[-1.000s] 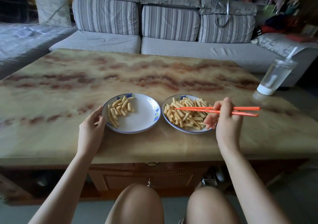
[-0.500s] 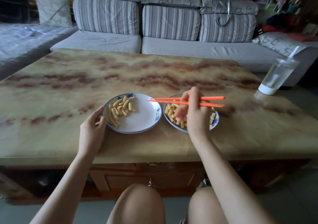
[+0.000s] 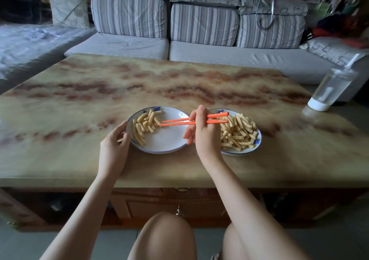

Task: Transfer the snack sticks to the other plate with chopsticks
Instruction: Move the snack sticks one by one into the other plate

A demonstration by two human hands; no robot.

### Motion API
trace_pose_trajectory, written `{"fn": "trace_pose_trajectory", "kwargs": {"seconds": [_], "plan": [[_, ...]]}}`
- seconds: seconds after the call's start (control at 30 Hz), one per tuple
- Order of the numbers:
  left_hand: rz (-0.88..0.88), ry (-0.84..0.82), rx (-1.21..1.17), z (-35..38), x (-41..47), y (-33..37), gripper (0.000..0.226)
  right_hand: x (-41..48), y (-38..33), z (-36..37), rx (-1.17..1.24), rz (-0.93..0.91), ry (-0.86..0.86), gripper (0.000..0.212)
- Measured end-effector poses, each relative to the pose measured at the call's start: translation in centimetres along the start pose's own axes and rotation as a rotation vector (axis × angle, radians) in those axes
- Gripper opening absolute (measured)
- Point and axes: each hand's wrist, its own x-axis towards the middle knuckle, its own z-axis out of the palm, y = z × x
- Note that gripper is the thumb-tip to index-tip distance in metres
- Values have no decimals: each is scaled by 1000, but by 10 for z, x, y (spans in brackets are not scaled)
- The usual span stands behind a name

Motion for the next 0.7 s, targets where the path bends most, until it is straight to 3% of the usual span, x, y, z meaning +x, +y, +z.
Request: {"fn": "trace_pose_trajectory", "kwargs": {"seconds": [0.7], "plan": [[0,-13,-2,0,0,-2,38,-3,-9,-42,-13,12,84,47]]}}
